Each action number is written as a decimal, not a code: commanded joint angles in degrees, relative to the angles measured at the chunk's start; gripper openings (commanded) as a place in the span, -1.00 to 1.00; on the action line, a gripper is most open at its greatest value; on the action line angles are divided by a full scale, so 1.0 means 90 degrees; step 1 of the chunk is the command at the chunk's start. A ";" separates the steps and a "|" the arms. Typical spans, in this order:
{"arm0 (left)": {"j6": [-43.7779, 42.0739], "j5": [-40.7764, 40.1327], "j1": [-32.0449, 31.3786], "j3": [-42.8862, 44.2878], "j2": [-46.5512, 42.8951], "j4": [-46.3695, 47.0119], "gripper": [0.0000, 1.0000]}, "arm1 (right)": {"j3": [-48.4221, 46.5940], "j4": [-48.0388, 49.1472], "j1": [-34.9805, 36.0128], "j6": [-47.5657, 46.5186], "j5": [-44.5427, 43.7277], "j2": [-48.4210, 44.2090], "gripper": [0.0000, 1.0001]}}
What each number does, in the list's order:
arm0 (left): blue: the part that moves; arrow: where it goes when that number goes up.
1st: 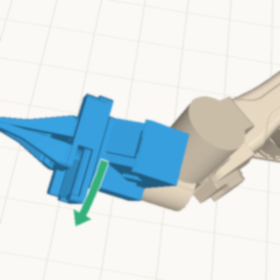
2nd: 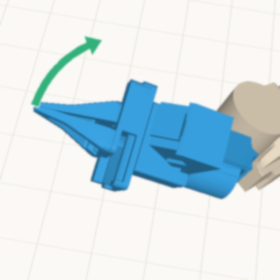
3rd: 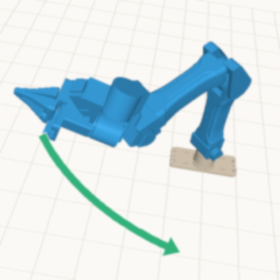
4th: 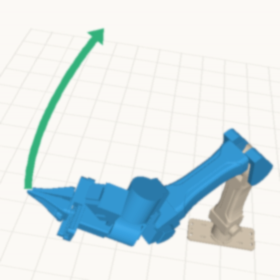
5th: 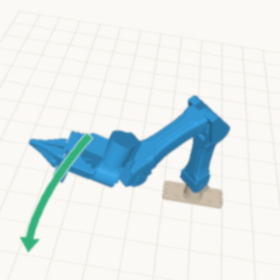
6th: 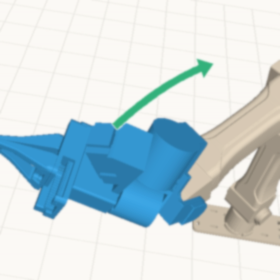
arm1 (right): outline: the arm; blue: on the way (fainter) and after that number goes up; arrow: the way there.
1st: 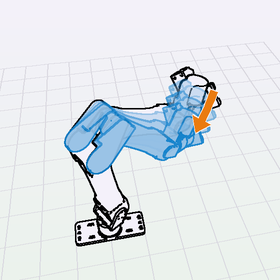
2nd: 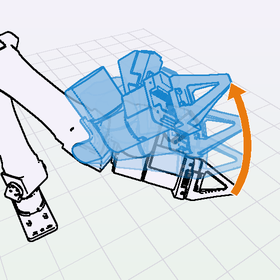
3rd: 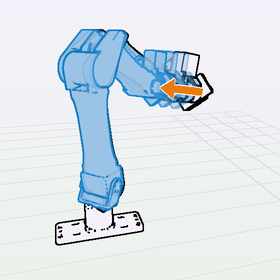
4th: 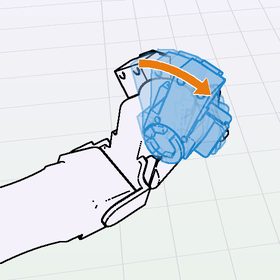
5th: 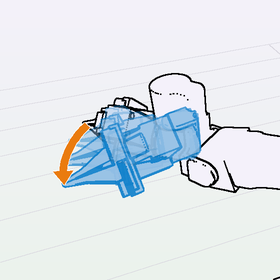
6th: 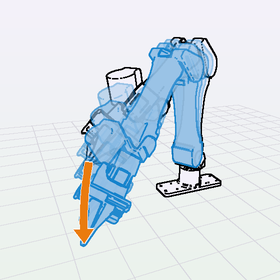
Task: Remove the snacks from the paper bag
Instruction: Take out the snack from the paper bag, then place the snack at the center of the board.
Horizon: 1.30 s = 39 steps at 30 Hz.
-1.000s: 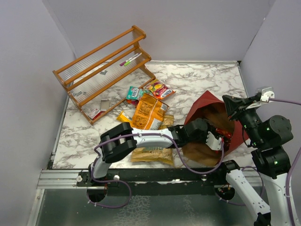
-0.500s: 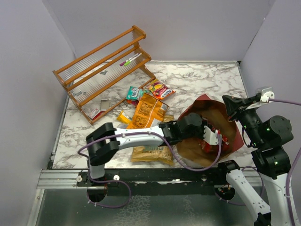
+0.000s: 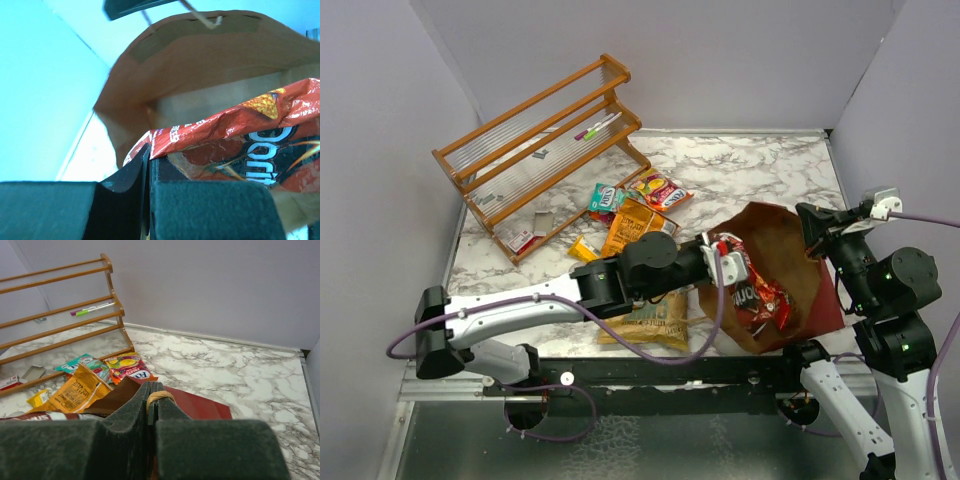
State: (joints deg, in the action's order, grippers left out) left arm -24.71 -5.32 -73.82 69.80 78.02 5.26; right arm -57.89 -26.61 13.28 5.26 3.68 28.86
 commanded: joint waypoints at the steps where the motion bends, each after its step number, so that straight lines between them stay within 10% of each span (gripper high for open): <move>1: 0.0921 -0.0698 -0.0020 -0.0081 -0.0969 -0.0415 -1.00 | 0.0087 -0.0002 -0.0001 -0.0183 -0.0266 -0.0065 -0.97; 10: 0.1433 -0.1689 -0.0014 -0.0603 -0.2898 -0.0471 -1.00 | 0.0237 0.0127 -0.0001 -0.0145 -0.0219 0.0080 -0.97; 22: 0.2099 -0.5003 0.0236 -0.0347 -0.2763 -0.2124 -1.00 | 0.0286 0.0114 -0.0001 -0.0182 -0.0381 0.0057 -0.97; 39: 0.4310 -0.1623 0.3231 0.0620 -0.1413 -0.4341 -1.00 | 0.0464 -0.0049 -0.0001 -0.0153 -0.1163 -0.0576 -0.97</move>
State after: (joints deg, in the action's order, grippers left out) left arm 9.23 -29.63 -46.85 73.23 64.20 -29.80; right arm -54.26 -26.65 13.28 4.25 -3.62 24.77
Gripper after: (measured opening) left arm 0.011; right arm 0.022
